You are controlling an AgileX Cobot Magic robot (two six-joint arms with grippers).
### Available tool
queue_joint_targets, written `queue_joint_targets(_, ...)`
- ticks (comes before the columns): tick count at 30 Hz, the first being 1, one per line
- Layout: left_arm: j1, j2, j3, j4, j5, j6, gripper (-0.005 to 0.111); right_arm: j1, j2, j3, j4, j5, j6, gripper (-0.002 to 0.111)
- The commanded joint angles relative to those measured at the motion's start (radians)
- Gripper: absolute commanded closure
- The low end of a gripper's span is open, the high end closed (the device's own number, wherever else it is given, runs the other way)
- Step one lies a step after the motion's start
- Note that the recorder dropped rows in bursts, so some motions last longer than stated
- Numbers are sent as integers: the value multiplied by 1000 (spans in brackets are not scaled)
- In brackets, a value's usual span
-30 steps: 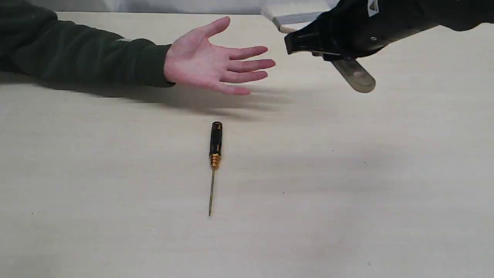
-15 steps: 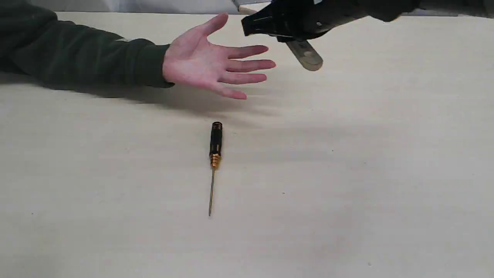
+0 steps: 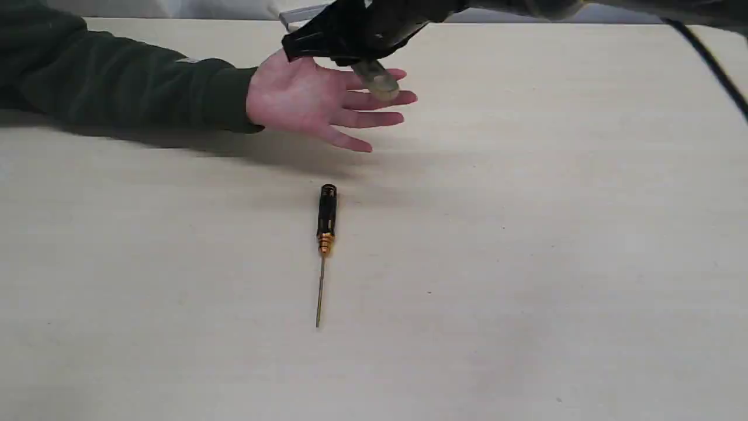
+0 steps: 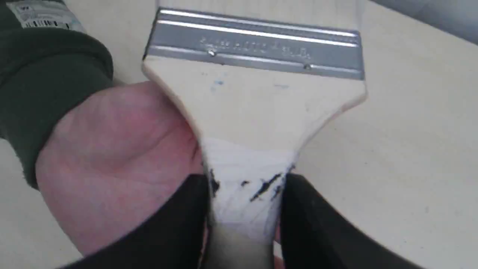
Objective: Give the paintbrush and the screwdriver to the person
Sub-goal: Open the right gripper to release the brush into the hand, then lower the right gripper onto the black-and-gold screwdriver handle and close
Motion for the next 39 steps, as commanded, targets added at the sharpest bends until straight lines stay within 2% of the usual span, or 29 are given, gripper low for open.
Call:
queue_joint_targets(1, -8, -2, 2, 0, -12, -2, 107, 1, 70, -68, 9, 96, -8, 104)
queue_joint_targets(5, -8, -2, 2, -4, -9, -2, 107, -1, 99, -77, 9, 136, -8, 100)
queue_joint_targets(8, -8, -2, 2, -4, -11, -2, 107, 1, 99, -77, 14, 138, -8, 88)
queue_joint_targets(14, -8, -2, 2, -4, -11, -2, 107, 1, 54, -77, 30, 138, -8, 53)
queue_joint_targets(16, -8, -2, 2, -4, -11, -2, 107, 1, 32, -77, 30, 136, -8, 48)
queue_joint_targets(23, -8, -2, 2, -4, -11, -2, 107, 10, -99, 21, 27, 49, -25, 48)
queue_joint_targets(31, -8, -2, 2, -4, -11, -2, 107, 19, -270, 268, 43, -34, -22, 48)
queue_joint_targets(39, -8, -2, 2, 3, -11, -2, 107, 152, -444, 446, 43, -83, -22, 48)
